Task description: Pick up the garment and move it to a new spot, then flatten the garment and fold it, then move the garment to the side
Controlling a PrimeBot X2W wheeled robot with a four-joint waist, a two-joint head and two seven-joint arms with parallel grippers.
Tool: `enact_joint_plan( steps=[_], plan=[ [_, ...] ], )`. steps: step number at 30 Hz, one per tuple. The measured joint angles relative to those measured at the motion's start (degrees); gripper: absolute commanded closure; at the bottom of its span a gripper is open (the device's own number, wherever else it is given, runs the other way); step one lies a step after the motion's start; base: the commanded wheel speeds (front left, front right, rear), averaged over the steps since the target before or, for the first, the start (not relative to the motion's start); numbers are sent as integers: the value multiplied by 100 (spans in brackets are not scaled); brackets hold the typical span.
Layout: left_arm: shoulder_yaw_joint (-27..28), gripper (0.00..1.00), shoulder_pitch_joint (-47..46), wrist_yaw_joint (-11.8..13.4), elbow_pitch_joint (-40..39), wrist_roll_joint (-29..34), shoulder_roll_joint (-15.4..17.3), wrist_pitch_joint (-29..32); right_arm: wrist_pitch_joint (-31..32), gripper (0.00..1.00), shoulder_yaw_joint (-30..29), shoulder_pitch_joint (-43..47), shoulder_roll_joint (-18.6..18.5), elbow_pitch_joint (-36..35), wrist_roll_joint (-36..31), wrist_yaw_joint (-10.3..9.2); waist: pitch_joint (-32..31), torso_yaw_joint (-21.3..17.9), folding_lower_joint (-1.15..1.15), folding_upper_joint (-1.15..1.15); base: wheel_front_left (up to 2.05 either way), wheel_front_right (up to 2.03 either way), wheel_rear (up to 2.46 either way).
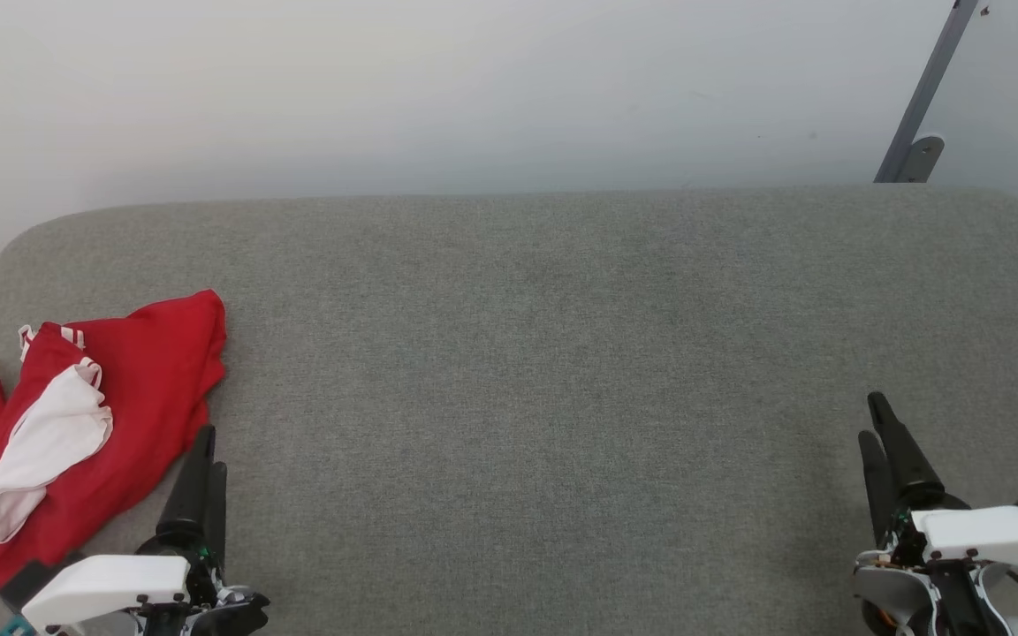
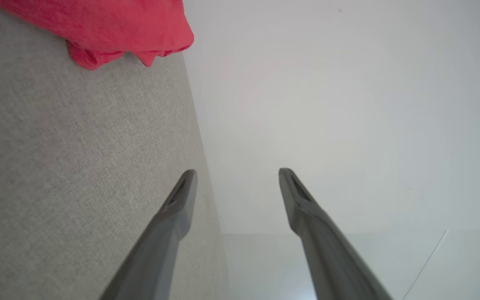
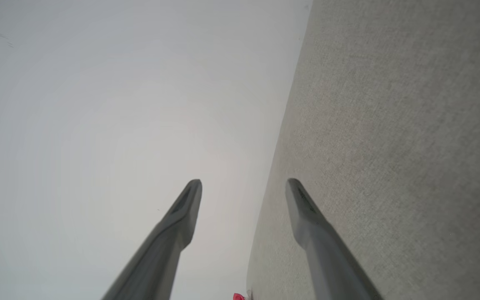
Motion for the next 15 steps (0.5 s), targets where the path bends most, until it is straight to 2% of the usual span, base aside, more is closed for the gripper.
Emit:
enact_joint_plan(
  steps=[8, 15],
  plan=[
    [-112, 0, -35, 0, 14, 775, 180, -232, -208, 0, 122, -162, -153, 60, -654, 0, -8, 6, 0, 0, 0, 0, 0],
    [-55, 0, -40, 0, -62, 1692, 237, -390, -376, 0, 311, -242, -307, 24, -1496, 0, -6, 16, 0, 0, 0, 0, 0]
  ],
)
